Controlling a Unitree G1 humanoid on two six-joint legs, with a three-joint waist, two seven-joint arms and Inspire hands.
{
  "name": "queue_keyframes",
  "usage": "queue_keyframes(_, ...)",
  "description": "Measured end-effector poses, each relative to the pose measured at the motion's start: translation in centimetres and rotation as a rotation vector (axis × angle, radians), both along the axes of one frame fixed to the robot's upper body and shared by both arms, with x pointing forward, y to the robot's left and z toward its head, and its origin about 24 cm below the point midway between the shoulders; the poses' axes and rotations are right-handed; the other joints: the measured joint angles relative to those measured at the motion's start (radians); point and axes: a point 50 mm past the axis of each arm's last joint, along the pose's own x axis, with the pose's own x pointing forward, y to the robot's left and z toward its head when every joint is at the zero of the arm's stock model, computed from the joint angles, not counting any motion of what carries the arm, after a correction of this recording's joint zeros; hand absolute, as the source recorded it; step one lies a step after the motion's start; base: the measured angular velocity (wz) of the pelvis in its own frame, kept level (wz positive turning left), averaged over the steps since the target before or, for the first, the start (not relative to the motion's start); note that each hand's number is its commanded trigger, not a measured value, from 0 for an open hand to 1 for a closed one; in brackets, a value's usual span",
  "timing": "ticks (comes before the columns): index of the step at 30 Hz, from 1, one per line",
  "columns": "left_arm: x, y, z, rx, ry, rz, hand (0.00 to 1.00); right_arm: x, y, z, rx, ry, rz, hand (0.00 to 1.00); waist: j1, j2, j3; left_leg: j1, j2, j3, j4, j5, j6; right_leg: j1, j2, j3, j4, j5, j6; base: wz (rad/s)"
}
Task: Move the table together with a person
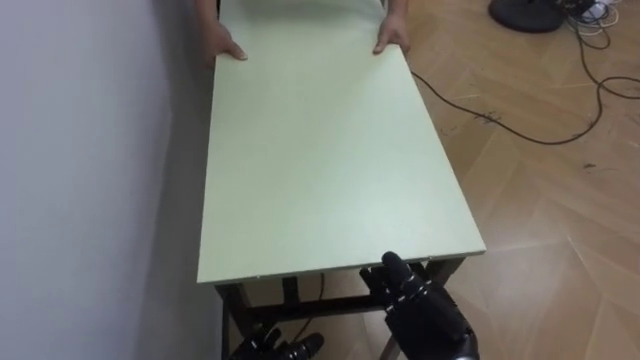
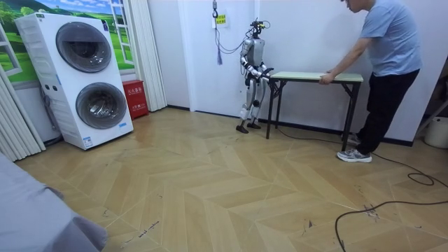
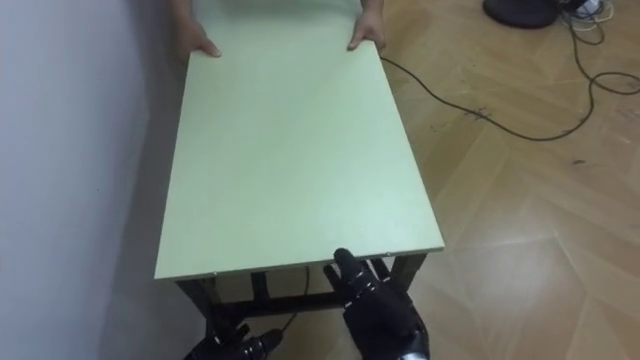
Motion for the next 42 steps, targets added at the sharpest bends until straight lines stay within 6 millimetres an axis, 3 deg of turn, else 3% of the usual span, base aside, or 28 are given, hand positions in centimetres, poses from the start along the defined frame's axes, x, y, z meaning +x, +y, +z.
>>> queue_keyframes(6, -1.2, 1.5, -0.9, 0.049, 0.066, 0.006, 0.00, -1.6, -1.6, -2.1, -0.055, 0.107, -0.017, 0.00, 0.000, -0.002, -0.0007, 0.001, 0.000, 0.000, -0.003, 0.000, 0.000, -0.001, 0.000, -0.001, 0.000, 0.000, 0.000, 0.00)
queue_keyframes(13, -2.5, 2.8, -1.6, 0.086, 0.125, 0.026, 0.00, -2.7, -2.0, -3.1, -0.062, 0.178, -0.026, 0.00, 0.000, 0.000, -0.0005, 0.003, -0.001, -0.001, -0.003, 0.000, 0.000, 0.008, 0.001, -0.003, -0.016, 0.003, 0.002, 0.00)
queue_keyframes(19, -3.3, 4.0, -2.1, 0.112, 0.166, 0.080, 0.00, -5.4, -3.7, -4.9, -0.120, 0.306, -0.066, 0.00, -0.001, 0.003, 0.0006, 0.002, -0.001, -0.001, -0.004, 0.000, -0.001, 0.007, 0.001, -0.009, -0.016, 0.003, 0.002, 0.01)
queue_keyframes(24, -5.4, 5.8, -3.1, 0.172, 0.265, 0.121, 0.00, -7.9, -6.1, -6.0, -0.167, 0.418, -0.135, 0.00, 0.000, 0.003, -0.0012, 0.004, 0.000, -0.002, -0.009, -0.001, -0.001, 0.006, 0.001, -0.010, -0.016, 0.003, 0.002, 0.00)
queue_keyframes(31, -7.2, 6.3, -3.8, 0.240, 0.343, 0.064, 0.00, -10.2, -6.6, -7.5, -0.203, 0.557, -0.131, 0.00, -0.001, -0.005, 0.0041, 0.006, 0.000, -0.006, -0.005, -0.002, -0.003, 0.018, 0.003, -0.011, -0.026, 0.004, 0.002, 0.00)
queue_keyframes(42, -9.2, 6.5, -4.4, 0.334, 0.450, 0.067, 0.00, -14.6, -7.3, -8.7, -0.324, 0.840, -0.108, 0.00, -0.001, -0.015, 0.0055, 0.045, -0.001, -0.010, -0.023, -0.004, -0.010, 0.051, 0.008, -0.002, -0.035, 0.004, 0.002, -0.02)
